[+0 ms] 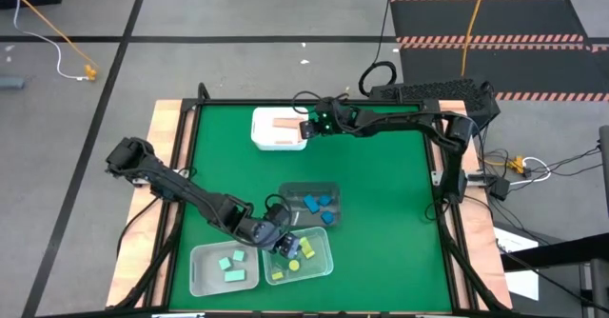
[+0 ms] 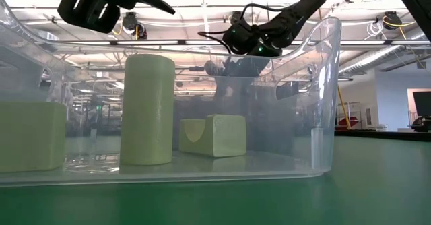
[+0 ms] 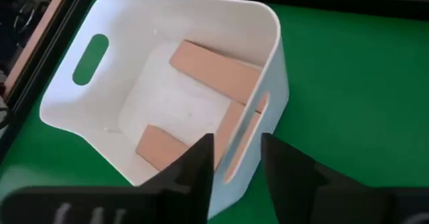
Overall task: Sort & place blocks by color
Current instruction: Adjust the bins
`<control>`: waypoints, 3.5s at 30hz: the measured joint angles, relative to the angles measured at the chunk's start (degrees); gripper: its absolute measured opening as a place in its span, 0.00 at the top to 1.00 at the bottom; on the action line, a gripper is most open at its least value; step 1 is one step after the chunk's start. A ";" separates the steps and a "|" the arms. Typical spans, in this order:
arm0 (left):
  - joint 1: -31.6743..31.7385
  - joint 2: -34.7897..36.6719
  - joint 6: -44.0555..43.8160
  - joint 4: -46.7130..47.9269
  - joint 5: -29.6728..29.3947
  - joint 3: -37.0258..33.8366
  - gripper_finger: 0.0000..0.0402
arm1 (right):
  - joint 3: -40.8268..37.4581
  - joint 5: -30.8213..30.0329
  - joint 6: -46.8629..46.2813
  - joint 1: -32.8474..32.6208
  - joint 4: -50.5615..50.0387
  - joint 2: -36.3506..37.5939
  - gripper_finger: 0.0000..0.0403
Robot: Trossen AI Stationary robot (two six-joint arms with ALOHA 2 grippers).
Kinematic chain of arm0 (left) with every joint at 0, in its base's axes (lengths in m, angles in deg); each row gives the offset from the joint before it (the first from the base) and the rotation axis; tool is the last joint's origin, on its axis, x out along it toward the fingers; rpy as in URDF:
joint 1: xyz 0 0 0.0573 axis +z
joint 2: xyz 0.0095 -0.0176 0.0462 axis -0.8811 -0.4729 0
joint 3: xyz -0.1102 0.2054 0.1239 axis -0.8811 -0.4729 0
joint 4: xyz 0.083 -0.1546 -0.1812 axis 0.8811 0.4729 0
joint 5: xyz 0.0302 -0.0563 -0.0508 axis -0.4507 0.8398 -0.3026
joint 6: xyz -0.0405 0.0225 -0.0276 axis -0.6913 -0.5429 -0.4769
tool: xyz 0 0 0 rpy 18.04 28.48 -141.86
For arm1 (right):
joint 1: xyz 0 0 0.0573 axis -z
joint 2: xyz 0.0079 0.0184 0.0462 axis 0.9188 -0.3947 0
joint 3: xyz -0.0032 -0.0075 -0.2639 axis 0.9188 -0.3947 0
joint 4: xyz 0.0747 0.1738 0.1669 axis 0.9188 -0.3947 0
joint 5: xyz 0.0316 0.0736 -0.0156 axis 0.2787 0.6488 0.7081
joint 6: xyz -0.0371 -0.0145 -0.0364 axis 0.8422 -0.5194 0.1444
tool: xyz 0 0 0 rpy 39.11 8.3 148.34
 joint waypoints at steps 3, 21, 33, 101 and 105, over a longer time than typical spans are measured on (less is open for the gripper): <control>0.11 0.02 0.19 0.04 -0.17 0.00 0.60 | 0.00 0.00 -0.02 0.20 0.06 0.00 0.79; 0.09 0.02 0.41 0.11 -0.76 0.00 0.60 | 0.11 -3.36 -3.48 -1.52 -2.26 0.30 0.97; -0.20 0.04 0.40 0.07 -0.76 -0.01 0.60 | -0.07 -11.93 -3.20 -3.28 -19.55 3.32 0.97; -5.87 4.11 17.06 8.65 1.98 -0.02 0.60 | -14.06 -4.18 22.45 -28.83 -16.81 40.62 0.61; -5.97 3.12 18.87 9.07 0.28 0.02 0.60 | -14.04 -4.10 25.47 -35.87 -15.56 40.53 0.61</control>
